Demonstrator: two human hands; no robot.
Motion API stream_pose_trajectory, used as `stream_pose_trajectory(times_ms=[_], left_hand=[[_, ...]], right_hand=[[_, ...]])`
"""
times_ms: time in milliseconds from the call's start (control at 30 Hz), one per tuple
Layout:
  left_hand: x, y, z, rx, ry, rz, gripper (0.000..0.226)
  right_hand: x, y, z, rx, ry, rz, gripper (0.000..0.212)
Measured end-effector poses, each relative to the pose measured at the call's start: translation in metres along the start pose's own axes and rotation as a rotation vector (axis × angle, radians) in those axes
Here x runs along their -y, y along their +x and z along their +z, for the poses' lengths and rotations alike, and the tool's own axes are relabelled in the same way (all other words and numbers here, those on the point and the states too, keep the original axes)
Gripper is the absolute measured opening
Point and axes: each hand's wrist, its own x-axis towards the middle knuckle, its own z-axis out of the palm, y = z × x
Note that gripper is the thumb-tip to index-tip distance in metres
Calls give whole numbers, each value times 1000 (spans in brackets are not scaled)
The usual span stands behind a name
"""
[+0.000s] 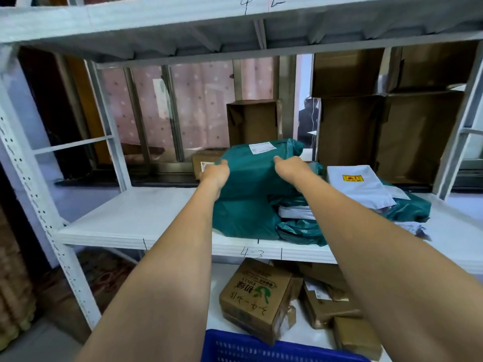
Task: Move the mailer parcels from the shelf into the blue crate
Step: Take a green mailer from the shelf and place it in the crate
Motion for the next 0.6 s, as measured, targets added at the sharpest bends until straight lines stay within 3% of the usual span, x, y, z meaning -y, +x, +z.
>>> stream_pose_trajectory(times_ms=[400,600], left_hand=[[-13,-37,-7,-99,-291,-50,70],[-14,-37,-19,3,-381,-207,67]], right_hand=[[5,-42,-14,-38,552,18,45],[4,-40,-14,-15,561,75,55]])
